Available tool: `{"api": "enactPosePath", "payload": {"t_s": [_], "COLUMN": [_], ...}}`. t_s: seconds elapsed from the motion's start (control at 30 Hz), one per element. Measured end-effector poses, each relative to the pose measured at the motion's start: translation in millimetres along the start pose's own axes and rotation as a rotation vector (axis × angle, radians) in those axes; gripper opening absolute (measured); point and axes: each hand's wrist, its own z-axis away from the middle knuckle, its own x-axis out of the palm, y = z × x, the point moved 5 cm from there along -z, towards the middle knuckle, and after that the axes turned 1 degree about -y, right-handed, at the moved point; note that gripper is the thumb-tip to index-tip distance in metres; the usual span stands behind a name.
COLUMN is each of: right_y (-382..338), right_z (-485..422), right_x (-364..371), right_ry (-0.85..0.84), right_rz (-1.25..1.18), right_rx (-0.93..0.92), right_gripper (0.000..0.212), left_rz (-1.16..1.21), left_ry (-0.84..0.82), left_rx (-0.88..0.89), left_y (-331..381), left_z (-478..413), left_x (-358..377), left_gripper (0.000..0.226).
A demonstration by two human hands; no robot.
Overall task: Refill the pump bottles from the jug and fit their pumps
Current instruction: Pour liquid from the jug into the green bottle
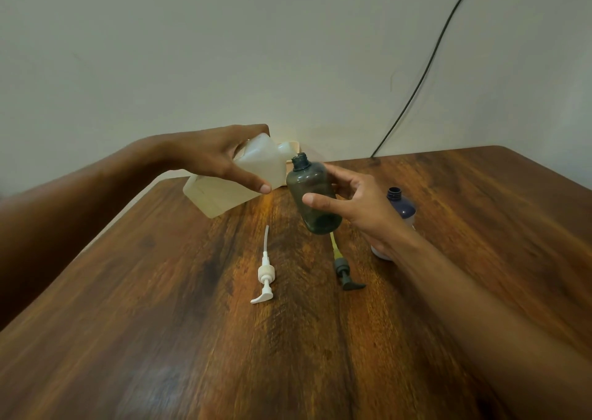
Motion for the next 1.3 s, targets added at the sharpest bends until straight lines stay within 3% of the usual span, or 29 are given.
{"api": "enactPosePath", "payload": {"t_s": [0.43, 0.7, 1.3], "right_y": [0.1, 0.2, 0.0], "right_z": [-0.7, -1.4, -1.5], "right_x": [-2.1, -0.9, 2.9], "right_ry": [-0.008, 0.000, -0.010], "right_rz": [0.027, -0.003, 0.005], "right_rx": [-0.014, -0.002, 0.015], "right_gripper": [0.076, 0.069, 0.077], "left_rz": [-0.007, -0.009, -0.019], "left_ry": [-0.007, -0.009, -0.014], "left_rx": [-0.005, -0.007, -0.011], "left_y": [1.9, 3.4, -1.0], "left_z": [-1.1, -2.0, -1.5], "left_x": [-0.1, -1.7, -4.8], "left_gripper": [0.078, 0.081, 0.072]}}
